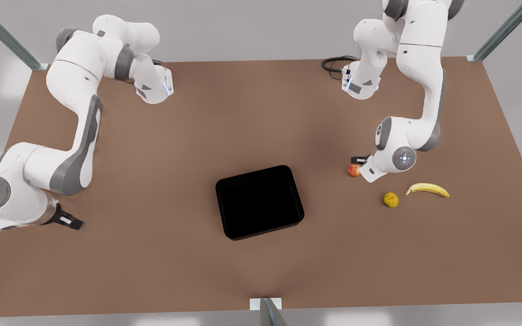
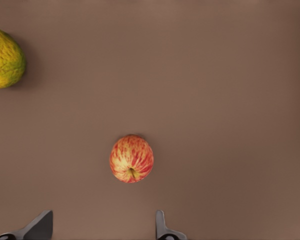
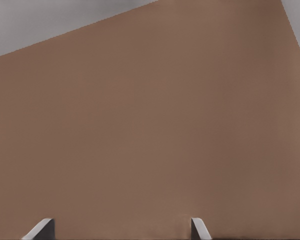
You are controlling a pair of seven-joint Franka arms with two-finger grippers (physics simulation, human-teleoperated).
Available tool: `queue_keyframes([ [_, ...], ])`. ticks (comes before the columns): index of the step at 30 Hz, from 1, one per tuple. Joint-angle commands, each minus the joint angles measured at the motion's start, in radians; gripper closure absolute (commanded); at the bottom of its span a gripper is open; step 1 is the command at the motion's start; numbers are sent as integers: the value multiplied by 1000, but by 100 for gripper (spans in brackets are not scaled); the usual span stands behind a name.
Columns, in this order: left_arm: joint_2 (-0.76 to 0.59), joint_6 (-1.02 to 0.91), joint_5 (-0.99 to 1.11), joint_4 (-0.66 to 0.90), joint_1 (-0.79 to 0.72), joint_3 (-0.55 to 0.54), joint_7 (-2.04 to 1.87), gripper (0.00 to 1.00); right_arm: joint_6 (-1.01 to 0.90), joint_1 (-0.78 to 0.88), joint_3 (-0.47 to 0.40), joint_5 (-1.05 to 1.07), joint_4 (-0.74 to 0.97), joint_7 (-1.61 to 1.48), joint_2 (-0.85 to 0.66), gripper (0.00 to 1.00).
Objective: Place the storage box in the middle with the right arm, and place the apple in the storage box with the left arm
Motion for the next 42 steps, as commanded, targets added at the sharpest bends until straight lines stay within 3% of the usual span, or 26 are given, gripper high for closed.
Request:
queue_keyframes([
  [1, 5, 250, 0, -40, -7, -1, -74, 0, -274, 6, -43, -17, 15, -514, -57, 0],
  [3, 10, 259, 0, -67, -24, -1, -83, 0, -360, -2, 3, -79, 1, -508, -218, 0],
  [4, 19, 261, 0, -67, -36, -1, -83, 0, -355, -61, 168, -180, -65, -505, -347, 0],
  [5, 28, 261, 0, -67, -39, 1, -83, 0, -328, -215, 460, -301, -152, -451, -439, 0],
  [7, 54, 281, 0, -67, -44, -1, -83, 0, -127, -265, 564, -310, -359, -388, -528, 0],
  [8, 56, 281, 0, -67, -56, -1, -85, 0, -125, -293, 603, -310, -366, -388, -530, 0],
  [12, 89, 305, 0, -76, -56, 1, -83, 0, -135, -282, 603, -310, -346, -388, -456, 0],
  [33, 145, 356, -23, -119, -54, 1, -87, 0, -127, -281, 604, -306, -347, -388, -413, 0],
  [34, 146, 356, -23, -119, -54, 1, -87, 13, -125, -282, 604, -304, -347, -388, -410, 0],
  [35, 145, 356, -23, -119, -54, 1, -87, 19, -125, -282, 604, -304, -346, -388, -409, 0],
  [39, 145, 354, -23, -119, -54, 1, -87, 19, -125, -284, 604, -300, -347, -388, -409, 0],
  [42, 145, 354, -23, -119, -54, 1, -87, 37, -127, -285, 604, -298, -347, -388, -409, 0],
])
